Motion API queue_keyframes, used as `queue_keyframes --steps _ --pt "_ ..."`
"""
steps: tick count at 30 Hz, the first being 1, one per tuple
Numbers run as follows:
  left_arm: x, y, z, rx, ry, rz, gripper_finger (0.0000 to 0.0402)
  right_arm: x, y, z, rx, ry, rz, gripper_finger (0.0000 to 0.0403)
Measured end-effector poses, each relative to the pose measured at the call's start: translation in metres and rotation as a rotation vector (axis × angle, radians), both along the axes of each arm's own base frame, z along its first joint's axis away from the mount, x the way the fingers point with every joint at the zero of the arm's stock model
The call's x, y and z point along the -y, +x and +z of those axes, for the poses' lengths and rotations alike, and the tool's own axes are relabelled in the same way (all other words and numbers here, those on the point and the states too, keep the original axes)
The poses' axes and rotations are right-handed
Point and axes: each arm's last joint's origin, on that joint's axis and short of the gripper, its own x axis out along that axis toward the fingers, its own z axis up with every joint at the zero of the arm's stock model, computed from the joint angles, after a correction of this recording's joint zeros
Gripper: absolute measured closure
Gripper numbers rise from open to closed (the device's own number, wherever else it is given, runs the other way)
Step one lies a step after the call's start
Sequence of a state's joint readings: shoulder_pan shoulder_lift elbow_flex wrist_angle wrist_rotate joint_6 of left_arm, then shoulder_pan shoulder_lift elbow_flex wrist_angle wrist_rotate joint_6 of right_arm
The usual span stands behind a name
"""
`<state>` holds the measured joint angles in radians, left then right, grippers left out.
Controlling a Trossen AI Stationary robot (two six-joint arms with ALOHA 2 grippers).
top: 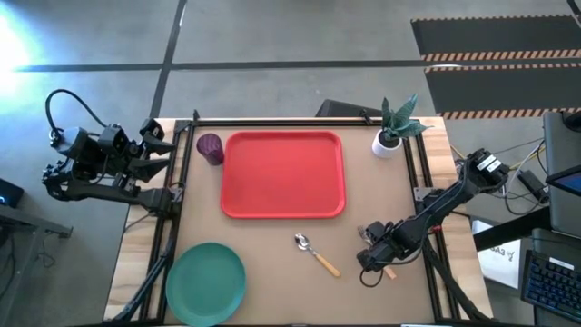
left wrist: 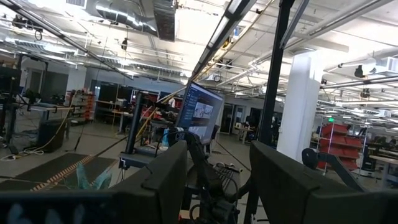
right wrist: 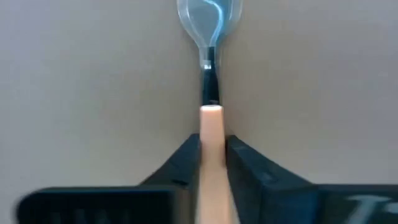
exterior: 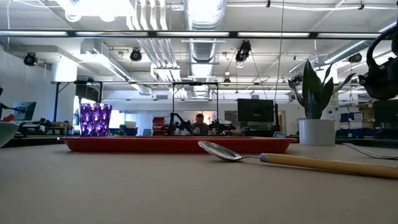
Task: Pick and place plate/cup/fork/spoon on tray
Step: Put the yellow fork on the red tray
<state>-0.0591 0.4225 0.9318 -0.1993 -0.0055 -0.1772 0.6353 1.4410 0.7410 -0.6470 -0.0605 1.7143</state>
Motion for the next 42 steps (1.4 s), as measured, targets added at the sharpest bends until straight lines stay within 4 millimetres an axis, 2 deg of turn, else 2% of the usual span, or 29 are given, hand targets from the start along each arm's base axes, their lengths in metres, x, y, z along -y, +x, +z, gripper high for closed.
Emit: queue_keyframes --steps 8,12,16,20,24,28,32,35,37,42 --pt "0.0 0.0 0.0 0.004 0.0 0.0 0.0242 0.001 0.001 -0.002 0.038 -0.031 -0.028 0.0373" --pt "0.0 0.0 0.0 0.006 0.0 0.0 0.0242 0.002 0.012 0.004 0.211 -0.172 -0.151 0.0373" --pt "0.0 0.0 0.0 0.005 0.0 0.0 0.0242 0.004 0.036 0.03 0.506 -0.363 -0.288 0.0373" --pt "0.0 0.0 0.0 0.005 0.0 -0.001 0.0242 0.013 0.066 0.064 0.616 -0.457 -0.256 0.0373" --pt "0.0 0.0 0.0 0.004 0.0 -0.001 0.0242 0.039 0.095 0.095 0.633 -0.535 -0.182 0.0373" --pt "0.0 0.0 0.0 0.004 0.0 -0.001 0.0242 0.086 0.111 0.107 0.567 -0.654 -0.163 0.0373" --pt "0.0 -0.001 0.0 0.004 -0.001 -0.001 0.0242 0.132 0.116 0.105 0.49 -0.682 -0.22 0.0373" --pt "0.0 -0.002 0.0 0.009 -0.001 -0.001 0.0242 0.157 0.113 0.091 0.437 -0.605 -0.249 0.0373" --pt "0.0 -0.002 0.0 0.008 -0.001 -0.001 0.0242 0.165 0.109 0.079 0.419 -0.579 -0.273 0.0373" --pt "0.0 -0.003 0.001 0.011 -0.002 -0.002 0.0242 0.165 0.1 0.058 0.411 -0.547 -0.343 0.0373"
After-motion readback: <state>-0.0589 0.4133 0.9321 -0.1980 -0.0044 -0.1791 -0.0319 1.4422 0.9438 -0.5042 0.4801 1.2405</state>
